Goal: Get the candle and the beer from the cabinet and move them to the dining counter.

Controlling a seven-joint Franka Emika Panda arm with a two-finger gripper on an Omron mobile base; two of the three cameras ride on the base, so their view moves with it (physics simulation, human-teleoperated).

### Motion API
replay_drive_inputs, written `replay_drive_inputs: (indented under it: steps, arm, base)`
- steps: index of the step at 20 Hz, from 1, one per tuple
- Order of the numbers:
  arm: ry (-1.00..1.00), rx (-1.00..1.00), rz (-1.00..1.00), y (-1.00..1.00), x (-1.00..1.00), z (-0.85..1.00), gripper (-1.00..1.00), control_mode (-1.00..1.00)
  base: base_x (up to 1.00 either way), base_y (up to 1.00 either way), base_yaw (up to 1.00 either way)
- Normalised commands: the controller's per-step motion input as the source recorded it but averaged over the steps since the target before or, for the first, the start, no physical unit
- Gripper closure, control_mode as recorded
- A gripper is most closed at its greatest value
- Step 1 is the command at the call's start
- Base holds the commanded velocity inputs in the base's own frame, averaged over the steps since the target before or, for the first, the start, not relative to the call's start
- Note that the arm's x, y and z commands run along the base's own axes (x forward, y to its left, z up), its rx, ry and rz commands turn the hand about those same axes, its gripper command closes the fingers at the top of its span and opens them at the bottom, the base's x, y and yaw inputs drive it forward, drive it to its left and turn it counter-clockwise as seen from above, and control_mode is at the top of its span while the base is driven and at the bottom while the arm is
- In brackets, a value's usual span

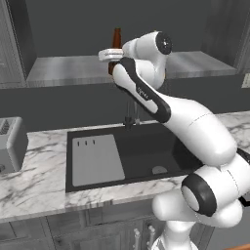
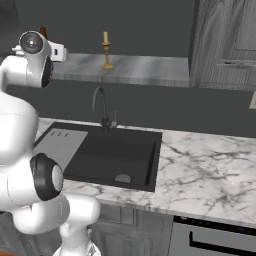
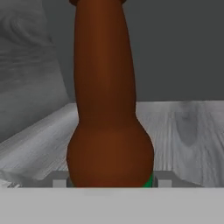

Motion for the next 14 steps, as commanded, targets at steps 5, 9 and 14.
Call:
replay_drive_inputs:
  steps: [5, 9, 14]
  arm:
    - [-0.10, 0.02, 0.01, -0.36, -0.73, 0.12, 1.00, -1.00]
    - [0.00, 0.00, 0.03, -0.43, -0.68, 0.22, 1.00, -1.00]
    - [0.00, 0.00, 0.03, -0.40, -0.66, 0.21, 1.00, -1.00]
  base:
    - [0.00, 0.00, 0.00]
    - [0.00, 0.00, 0.00]
    - [0.00, 0.00, 0.00]
